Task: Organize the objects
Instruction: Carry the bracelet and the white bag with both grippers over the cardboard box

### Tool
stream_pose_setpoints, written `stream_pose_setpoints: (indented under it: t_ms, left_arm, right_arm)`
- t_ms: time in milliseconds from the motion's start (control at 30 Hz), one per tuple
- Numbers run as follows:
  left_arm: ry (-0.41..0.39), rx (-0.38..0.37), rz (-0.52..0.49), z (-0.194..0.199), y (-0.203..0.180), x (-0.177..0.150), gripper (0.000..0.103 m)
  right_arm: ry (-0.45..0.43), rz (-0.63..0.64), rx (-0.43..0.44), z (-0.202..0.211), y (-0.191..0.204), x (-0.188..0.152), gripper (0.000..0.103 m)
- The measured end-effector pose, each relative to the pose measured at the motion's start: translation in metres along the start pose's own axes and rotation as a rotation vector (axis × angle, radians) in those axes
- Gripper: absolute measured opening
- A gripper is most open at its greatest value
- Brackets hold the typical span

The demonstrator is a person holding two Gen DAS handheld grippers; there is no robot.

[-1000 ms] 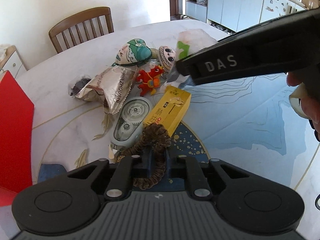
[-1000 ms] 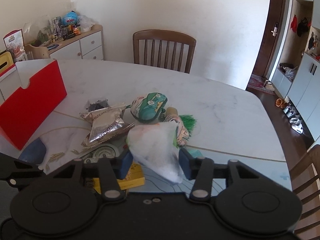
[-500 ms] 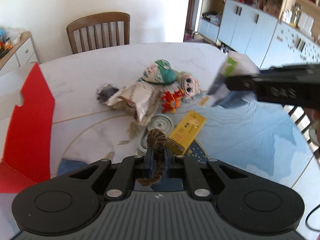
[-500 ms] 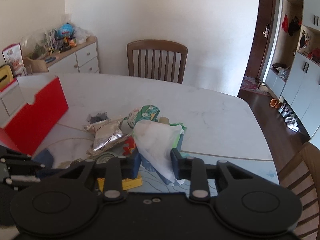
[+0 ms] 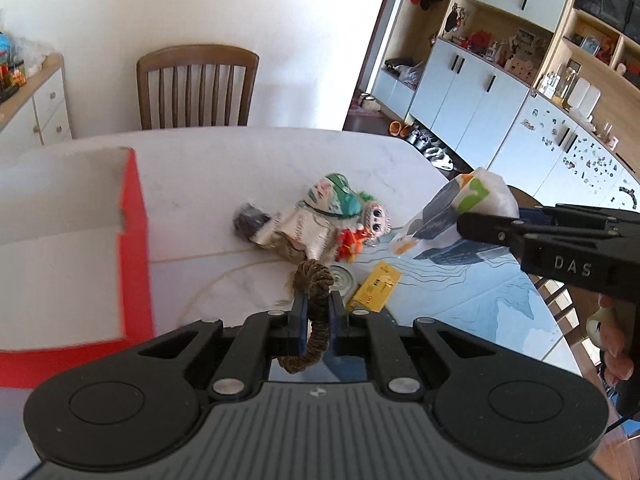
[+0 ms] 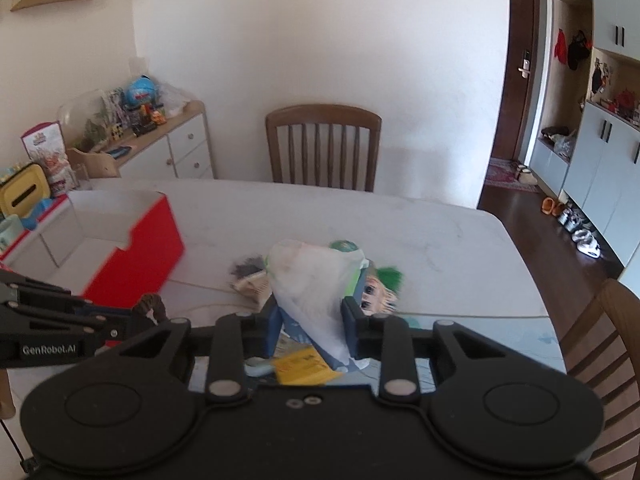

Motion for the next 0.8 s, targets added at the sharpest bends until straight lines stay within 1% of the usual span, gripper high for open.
stream_pose_setpoints:
  t_ms: [100, 333, 533, 800]
  left_arm:
    - [-0.004, -0.001, 0.006, 0.016, 0.009, 0.007, 0.010]
    - [-0.018, 0.046, -0.015, 0.052, 0.039, 0.022, 0.010]
    - [-0.038, 0.088, -0.002, 0.081, 0.076, 0.033, 0.010]
    - [-0.023, 0.157, 0.010, 0.103, 0.131, 0.042, 0.010]
  right_arm:
    - [-0.009, 0.008, 0.016, 0.005, 0.018, 0.007, 0.030]
    - [-0.032, 0.038, 0.064, 0.011, 0.068, 0.026, 0.030]
    - [-0.049, 0.075, 0.114, 0.008, 0.117, 0.043, 0.030]
    - [-0.043, 0.137, 0.187, -0.008, 0.185, 0.061, 0.030]
Point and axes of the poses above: each gripper's, at about its wrist camera, not at the fingertips, and z roughly against the way its jaws point, y to its left, x to its top, the point moved 7 cm from there along -z, roughly the way its jaws point, and after that the axes turned 9 degrees about -x, right-handed, at the moved point
